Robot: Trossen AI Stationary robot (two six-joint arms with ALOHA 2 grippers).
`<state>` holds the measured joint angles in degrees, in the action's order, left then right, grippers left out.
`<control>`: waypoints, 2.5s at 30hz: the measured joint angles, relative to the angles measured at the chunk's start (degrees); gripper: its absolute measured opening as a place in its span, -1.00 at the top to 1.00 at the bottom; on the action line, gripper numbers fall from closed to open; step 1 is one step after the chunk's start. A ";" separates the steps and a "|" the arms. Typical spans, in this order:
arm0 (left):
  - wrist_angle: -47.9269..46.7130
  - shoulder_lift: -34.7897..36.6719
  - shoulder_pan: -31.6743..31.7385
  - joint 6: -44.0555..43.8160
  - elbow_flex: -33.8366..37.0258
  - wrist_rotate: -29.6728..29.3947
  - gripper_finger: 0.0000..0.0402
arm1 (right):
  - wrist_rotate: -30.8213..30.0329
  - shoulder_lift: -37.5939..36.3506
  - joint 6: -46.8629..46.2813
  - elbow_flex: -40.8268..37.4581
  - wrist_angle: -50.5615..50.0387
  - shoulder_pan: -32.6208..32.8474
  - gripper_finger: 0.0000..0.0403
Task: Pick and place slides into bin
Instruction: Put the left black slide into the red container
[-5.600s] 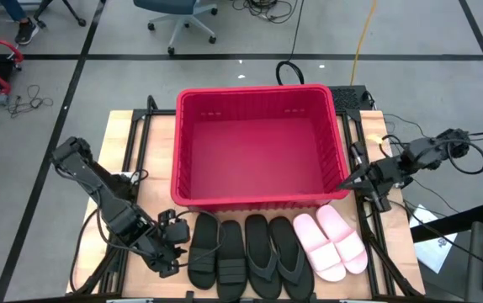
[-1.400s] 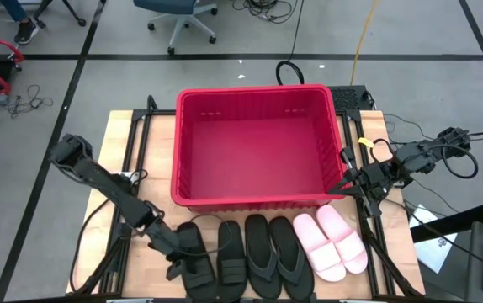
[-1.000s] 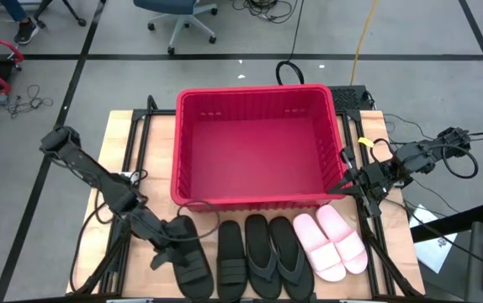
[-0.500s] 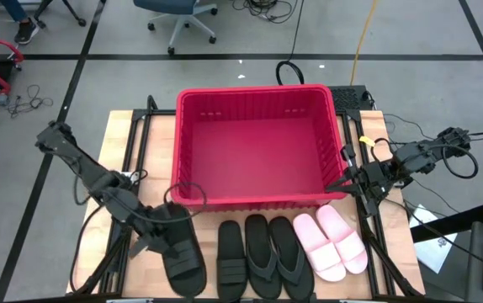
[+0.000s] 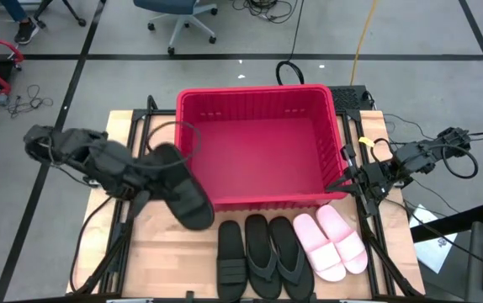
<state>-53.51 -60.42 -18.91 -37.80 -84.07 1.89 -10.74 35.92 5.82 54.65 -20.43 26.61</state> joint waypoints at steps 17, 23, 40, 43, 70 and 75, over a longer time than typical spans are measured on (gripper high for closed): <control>-3.53 -8.69 32.05 32.81 -2.82 9.83 1.00 | 0.00 0.07 1.31 0.00 -0.02 0.00 1.00; -3.61 -16.48 39.41 42.55 -2.82 18.99 1.00 | -3.28 0.11 1.25 0.00 -0.02 0.02 1.00; -12.67 -33.10 47.18 58.57 -2.82 25.53 1.00 | -4.48 0.11 1.09 0.00 -0.02 0.00 1.00; -15.02 -36.24 47.29 59.06 -2.82 23.61 1.00 | -4.48 0.11 1.16 0.00 -0.02 0.00 1.00; -14.07 -49.16 48.30 52.59 -2.82 15.79 1.00 | -4.46 0.11 2.99 -0.02 -0.02 0.00 1.00; -13.67 -49.22 48.41 52.47 -2.82 14.05 0.99 | -4.47 0.11 2.90 -0.02 -0.02 0.00 1.00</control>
<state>-67.18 -109.65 29.50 14.68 -86.89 15.93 -15.21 36.03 8.72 54.63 -20.45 26.61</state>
